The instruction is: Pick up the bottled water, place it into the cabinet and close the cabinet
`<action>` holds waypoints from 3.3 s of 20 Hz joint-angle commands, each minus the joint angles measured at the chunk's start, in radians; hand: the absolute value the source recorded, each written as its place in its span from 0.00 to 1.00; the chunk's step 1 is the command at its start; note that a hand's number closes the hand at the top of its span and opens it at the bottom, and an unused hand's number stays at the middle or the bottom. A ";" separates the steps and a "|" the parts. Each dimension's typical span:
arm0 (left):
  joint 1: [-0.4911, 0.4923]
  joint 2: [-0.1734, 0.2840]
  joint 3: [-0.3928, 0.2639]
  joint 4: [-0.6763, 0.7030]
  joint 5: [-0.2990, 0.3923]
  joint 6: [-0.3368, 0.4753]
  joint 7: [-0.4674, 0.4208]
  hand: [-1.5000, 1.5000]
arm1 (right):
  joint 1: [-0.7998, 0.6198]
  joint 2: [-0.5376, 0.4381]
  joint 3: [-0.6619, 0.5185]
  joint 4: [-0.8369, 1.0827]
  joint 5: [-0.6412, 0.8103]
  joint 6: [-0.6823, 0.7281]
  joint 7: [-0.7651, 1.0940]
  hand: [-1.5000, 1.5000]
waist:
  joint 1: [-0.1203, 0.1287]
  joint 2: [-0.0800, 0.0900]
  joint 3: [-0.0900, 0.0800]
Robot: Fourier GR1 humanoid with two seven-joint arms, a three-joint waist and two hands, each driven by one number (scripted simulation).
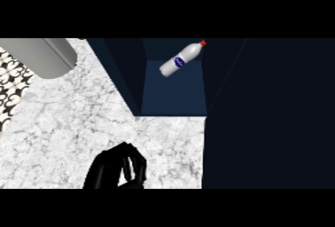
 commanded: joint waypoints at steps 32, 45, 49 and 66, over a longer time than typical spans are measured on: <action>0.445 0.496 0.469 -0.295 0.312 -0.348 -0.088 0.00 | -0.240 -0.099 0.408 -0.298 0.210 0.076 0.208 1.00 | 0.039 -0.029 -0.021; 0.553 0.566 0.565 -0.274 0.364 -0.454 -0.110 0.00 | -0.514 -0.042 0.665 -0.188 0.238 -0.152 0.378 1.00 | 0.064 -0.032 -0.024; 0.573 0.586 0.606 -0.254 0.384 -0.491 -0.120 0.00 | -0.628 -0.004 0.740 -0.155 0.246 -0.238 0.439 1.00 | 0.072 -0.031 -0.024; 0.648 0.631 0.730 -0.204 0.430 -0.678 -0.180 0.00 | -1.226 0.382 0.976 0.252 0.304 -0.619 0.708 1.00 | 0.147 -0.001 -0.014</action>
